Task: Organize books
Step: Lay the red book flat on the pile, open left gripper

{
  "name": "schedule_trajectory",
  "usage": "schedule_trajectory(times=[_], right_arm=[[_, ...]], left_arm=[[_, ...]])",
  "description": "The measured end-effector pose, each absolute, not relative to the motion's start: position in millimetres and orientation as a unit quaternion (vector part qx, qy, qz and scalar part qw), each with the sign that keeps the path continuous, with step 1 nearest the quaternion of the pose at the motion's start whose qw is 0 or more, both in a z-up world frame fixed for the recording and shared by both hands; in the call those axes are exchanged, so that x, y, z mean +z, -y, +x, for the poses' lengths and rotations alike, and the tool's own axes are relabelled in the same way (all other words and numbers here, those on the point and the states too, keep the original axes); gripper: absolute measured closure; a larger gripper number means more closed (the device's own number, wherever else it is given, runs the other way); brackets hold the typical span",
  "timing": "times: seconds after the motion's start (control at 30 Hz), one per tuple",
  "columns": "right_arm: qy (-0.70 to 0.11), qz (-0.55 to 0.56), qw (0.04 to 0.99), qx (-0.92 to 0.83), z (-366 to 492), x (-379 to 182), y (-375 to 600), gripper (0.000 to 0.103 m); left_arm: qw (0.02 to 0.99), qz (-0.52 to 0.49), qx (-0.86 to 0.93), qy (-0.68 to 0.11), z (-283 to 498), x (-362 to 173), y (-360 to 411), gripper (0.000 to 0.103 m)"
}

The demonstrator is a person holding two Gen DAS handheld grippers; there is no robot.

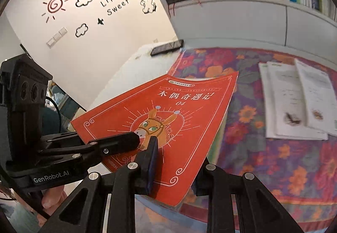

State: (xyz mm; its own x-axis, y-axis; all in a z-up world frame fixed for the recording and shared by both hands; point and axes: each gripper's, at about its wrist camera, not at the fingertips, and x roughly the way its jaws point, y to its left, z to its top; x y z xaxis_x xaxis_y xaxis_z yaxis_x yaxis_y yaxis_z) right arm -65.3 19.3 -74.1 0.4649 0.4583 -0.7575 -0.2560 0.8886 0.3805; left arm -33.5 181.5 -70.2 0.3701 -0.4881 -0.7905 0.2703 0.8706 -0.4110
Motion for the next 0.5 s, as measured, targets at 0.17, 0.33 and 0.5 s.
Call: schedule_trajectory(times=[0.17, 0.33, 0.5], right_arm=[[-0.493, 0.119, 0.839, 0.199, -55, -91, -35, 0.078], [-0.510, 0.141, 0.826, 0.195, -47, -102, -37, 0.078], [-0.549, 0.196, 0.791, 0.186, -38, -128, -28, 0.077]], left_arm=[[0.813, -0.127, -0.234, -0.518, -26, -87, -194, 0.082], [0.799, -0.135, -0.239, -0.535, -23, -101, -202, 0.078], [0.777, -0.161, -0.230, -0.563, -26, -126, -217, 0.076]])
